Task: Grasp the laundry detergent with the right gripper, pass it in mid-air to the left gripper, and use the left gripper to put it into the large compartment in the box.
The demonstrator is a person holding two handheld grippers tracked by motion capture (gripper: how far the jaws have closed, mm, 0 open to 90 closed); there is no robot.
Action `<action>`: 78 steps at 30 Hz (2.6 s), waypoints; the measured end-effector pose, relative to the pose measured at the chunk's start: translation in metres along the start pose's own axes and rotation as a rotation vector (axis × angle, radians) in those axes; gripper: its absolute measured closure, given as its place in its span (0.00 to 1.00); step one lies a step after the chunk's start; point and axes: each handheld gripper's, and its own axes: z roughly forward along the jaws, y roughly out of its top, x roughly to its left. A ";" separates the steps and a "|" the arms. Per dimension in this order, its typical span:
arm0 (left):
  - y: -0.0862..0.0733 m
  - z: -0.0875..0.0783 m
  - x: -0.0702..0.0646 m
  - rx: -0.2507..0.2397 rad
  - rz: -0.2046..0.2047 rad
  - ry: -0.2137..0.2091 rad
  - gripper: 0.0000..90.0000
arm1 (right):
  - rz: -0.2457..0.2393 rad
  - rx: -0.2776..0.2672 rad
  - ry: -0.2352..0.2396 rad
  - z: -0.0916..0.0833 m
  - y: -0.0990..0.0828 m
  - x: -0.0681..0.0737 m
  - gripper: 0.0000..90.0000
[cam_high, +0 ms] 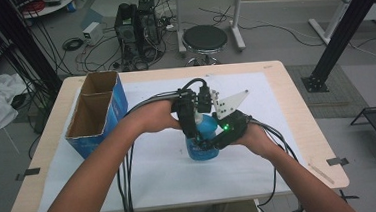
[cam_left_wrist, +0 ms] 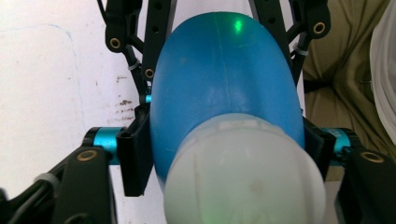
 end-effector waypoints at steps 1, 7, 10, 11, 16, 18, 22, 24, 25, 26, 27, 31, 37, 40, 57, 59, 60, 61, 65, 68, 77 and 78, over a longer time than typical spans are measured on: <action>0.000 0.000 0.000 0.003 0.002 0.000 0.41 | 0.006 -0.002 0.001 0.000 0.000 0.000 0.48; 0.000 0.000 0.000 0.008 0.006 0.002 0.41 | -0.012 0.004 0.000 0.000 0.000 0.000 0.48; 0.000 0.000 -0.001 0.001 0.006 0.005 0.41 | -0.002 0.005 0.003 0.000 0.000 0.000 0.48; 0.001 0.000 -0.001 0.002 0.009 0.002 0.41 | -0.008 -0.003 -0.002 0.001 0.000 0.000 0.48; 0.003 -0.004 -0.002 0.003 0.018 0.011 0.41 | -0.011 -0.005 -0.004 -0.002 0.001 0.001 0.48; 0.004 -0.007 -0.002 0.002 0.022 0.008 0.42 | -0.012 -0.015 -0.010 -0.003 0.002 0.003 0.48; 0.007 -0.012 -0.005 0.008 0.034 0.009 0.42 | -0.012 -0.025 0.010 -0.008 0.003 0.004 0.38; 0.007 -0.017 -0.005 0.000 0.036 0.019 0.42 | -0.010 0.013 0.013 -0.010 0.003 0.008 0.25; 0.007 -0.019 -0.005 -0.004 0.041 0.019 0.42 | -0.035 0.040 0.015 -0.011 0.002 0.009 0.24; 0.006 -0.024 -0.005 -0.011 0.034 0.016 0.42 | -0.038 0.036 0.010 -0.011 0.001 0.011 0.23; 0.005 -0.025 -0.005 -0.018 0.033 0.017 0.42 | -0.016 0.054 0.000 -0.014 0.000 0.015 0.23; 0.003 -0.034 -0.006 -0.003 0.043 0.033 0.42 | -0.007 0.030 -0.009 -0.022 -0.003 0.014 0.23; -0.005 -0.042 -0.007 0.013 0.010 0.034 0.42 | 0.032 0.088 -0.040 -0.031 -0.012 0.013 0.23; -0.009 -0.044 -0.007 0.019 -0.009 0.038 0.42 | 0.016 0.131 -0.055 -0.037 -0.018 0.015 0.23; -0.038 -0.060 0.001 0.037 -0.141 0.106 0.42 | 0.095 0.306 -0.080 -0.088 -0.025 0.015 0.01; -0.042 -0.065 0.003 0.041 -0.162 0.114 0.42 | 0.111 0.341 -0.106 -0.096 -0.022 0.018 0.01; -0.044 -0.068 0.003 0.041 -0.174 0.121 0.42 | 0.116 0.370 -0.099 -0.100 -0.021 0.020 0.01; -0.047 -0.070 0.003 0.042 -0.187 0.130 0.42 | 0.091 0.389 -0.116 -0.104 -0.020 0.020 0.01; -0.057 -0.082 0.007 0.050 -0.239 0.152 0.42 | 0.120 0.468 -0.141 -0.121 -0.014 0.026 0.01; -0.068 -0.091 0.009 0.054 -0.283 0.159 0.42 | 0.099 0.489 -0.147 -0.130 -0.010 0.030 0.01; -0.100 -0.123 0.012 0.060 -0.400 0.190 0.42 | 0.091 0.502 -0.156 -0.147 -0.008 0.037 0.01; -0.104 -0.125 0.010 0.035 -0.444 0.203 0.42 | 0.096 0.506 -0.151 -0.148 -0.007 0.037 0.01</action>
